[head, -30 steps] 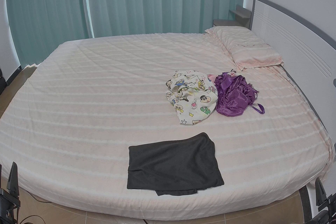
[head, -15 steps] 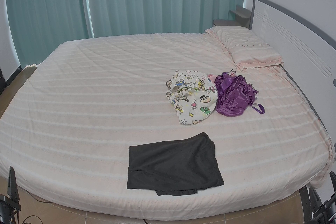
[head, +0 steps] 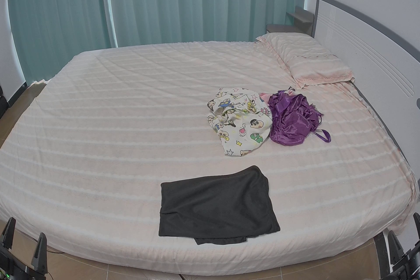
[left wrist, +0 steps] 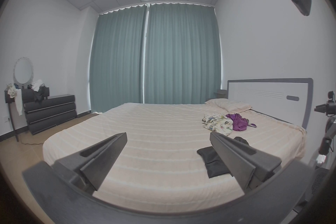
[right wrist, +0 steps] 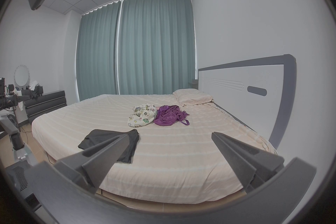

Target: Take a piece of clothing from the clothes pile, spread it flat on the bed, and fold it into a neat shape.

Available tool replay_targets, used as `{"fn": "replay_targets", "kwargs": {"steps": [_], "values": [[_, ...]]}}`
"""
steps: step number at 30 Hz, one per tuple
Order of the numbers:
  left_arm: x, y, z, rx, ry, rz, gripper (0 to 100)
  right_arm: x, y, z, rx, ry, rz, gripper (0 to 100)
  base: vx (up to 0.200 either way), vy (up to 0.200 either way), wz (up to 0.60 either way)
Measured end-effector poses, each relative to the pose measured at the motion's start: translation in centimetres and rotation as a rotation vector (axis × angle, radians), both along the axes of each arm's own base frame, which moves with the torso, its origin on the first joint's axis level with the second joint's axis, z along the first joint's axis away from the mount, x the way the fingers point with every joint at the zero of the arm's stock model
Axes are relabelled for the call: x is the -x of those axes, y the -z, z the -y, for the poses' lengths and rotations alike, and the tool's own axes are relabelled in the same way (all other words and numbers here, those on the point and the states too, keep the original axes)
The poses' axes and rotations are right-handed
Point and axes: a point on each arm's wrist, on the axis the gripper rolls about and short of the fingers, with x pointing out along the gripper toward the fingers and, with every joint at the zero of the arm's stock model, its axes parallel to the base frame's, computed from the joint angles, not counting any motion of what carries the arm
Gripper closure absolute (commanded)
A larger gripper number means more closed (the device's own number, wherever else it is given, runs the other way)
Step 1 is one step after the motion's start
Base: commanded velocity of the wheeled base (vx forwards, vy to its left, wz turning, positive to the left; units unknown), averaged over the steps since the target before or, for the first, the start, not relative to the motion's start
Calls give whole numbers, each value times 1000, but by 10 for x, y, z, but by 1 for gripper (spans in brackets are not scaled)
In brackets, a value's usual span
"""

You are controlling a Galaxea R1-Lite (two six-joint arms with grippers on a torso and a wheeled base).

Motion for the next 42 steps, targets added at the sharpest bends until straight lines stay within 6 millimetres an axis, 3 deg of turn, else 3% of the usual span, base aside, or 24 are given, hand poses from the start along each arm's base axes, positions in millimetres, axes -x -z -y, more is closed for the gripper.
{"fn": "replay_targets", "kwargs": {"steps": [9,15,42], "values": [[0,1,2,-14,84,-5,0,0,0,0,-1,3,1,0,0,0,0],[0,8,2,-18,83,-79,0,0,0,0,-1,3,3,0,0,0,0],[0,7,1,-18,59,-69,0,0,0,0,4,1,1,0,0,0,0]]}}
